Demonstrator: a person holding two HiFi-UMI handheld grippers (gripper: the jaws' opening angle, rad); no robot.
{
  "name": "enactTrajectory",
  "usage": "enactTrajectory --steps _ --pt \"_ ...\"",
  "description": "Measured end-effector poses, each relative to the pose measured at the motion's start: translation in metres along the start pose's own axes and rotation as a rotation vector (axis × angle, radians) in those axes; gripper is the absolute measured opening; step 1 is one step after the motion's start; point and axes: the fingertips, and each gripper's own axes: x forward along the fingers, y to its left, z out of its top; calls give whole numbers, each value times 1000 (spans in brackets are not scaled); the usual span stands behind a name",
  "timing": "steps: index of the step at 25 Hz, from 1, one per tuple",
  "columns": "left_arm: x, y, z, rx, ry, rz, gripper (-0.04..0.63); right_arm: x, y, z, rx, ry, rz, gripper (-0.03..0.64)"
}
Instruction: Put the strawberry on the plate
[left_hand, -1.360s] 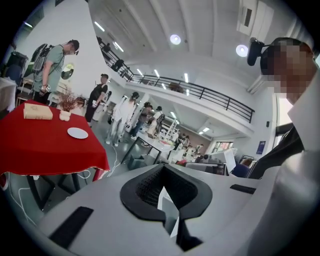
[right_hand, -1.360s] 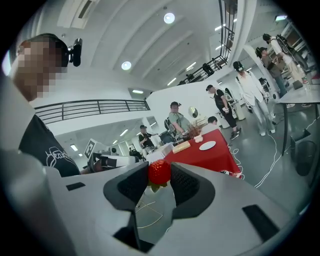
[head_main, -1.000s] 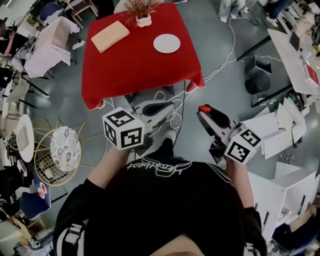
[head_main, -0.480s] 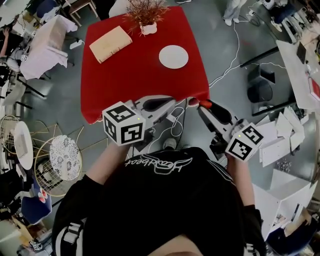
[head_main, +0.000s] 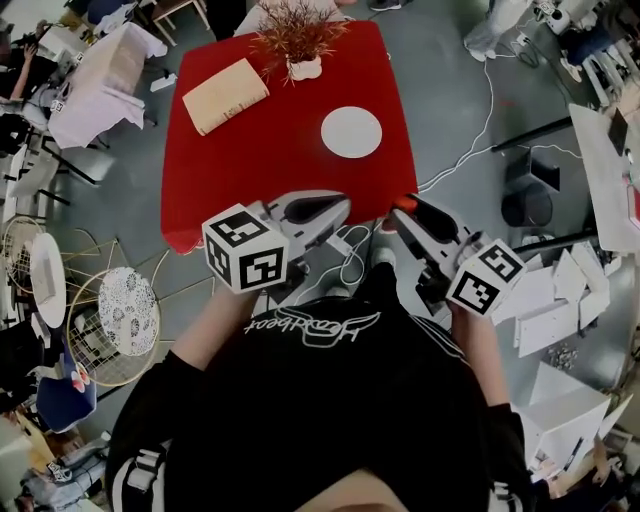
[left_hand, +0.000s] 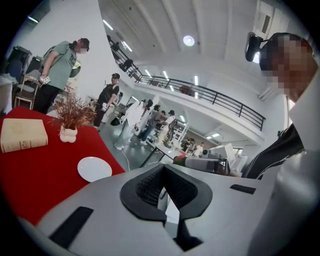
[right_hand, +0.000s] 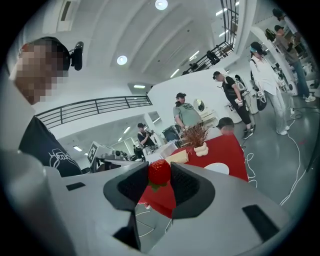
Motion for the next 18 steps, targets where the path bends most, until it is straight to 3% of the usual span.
enactTrajectory --steps 18 --pt "41 91 47 -116 -80 208 6 98 -92 47 -60 167 177 129"
